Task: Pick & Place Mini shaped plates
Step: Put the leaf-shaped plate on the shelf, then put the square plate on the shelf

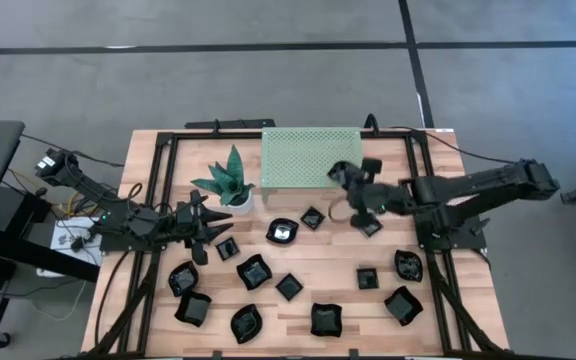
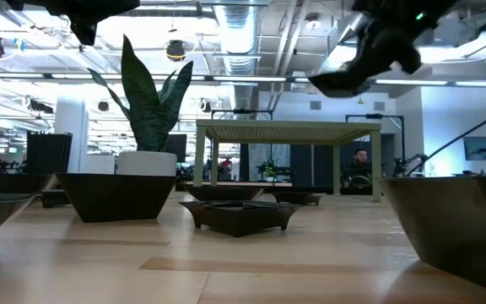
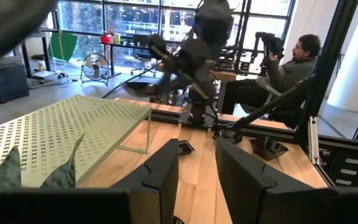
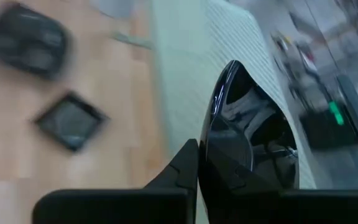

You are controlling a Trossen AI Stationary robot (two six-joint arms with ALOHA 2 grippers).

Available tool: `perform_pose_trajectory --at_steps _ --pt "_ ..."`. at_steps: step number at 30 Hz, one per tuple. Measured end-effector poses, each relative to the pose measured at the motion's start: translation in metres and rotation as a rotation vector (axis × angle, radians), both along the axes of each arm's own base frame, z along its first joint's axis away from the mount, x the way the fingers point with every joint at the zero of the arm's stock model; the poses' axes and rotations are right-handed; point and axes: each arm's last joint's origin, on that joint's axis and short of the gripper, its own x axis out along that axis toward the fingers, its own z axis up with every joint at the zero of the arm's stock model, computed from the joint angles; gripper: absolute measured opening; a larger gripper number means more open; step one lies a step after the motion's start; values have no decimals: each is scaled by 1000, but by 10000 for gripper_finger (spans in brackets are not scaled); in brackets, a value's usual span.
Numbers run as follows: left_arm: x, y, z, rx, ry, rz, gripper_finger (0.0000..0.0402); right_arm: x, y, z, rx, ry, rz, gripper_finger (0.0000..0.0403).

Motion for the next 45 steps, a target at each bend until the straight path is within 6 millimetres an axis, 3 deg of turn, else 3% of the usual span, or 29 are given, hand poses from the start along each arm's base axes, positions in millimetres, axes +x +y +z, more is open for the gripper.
perform_pose_trajectory --at_steps 6,10,18,27,34,38,42,45 --pt "0 0 0 0 0 0 108 3 -37 -8 12 28 -177 8" --pt "0 0 0 0 0 0 108 7 -51 -16 54 63 -204 8" --pt "0 0 0 0 0 0 108 15 -61 -31 81 138 -200 15" --pt "0 0 0 0 0 0 108 20 -63 -30 57 114 -181 94" --pt "0 0 0 0 -1 0 108 13 -44 -8 -22 60 -131 149" --pt "0 0 0 -1 -2 0 108 15 -22 10 76 -55 -4 174" --pt "0 0 0 -1 -2 0 108 22 4 7 272 -84 214 188" --pt "0 0 0 -1 -2 0 108 33 21 -10 306 -29 294 189"
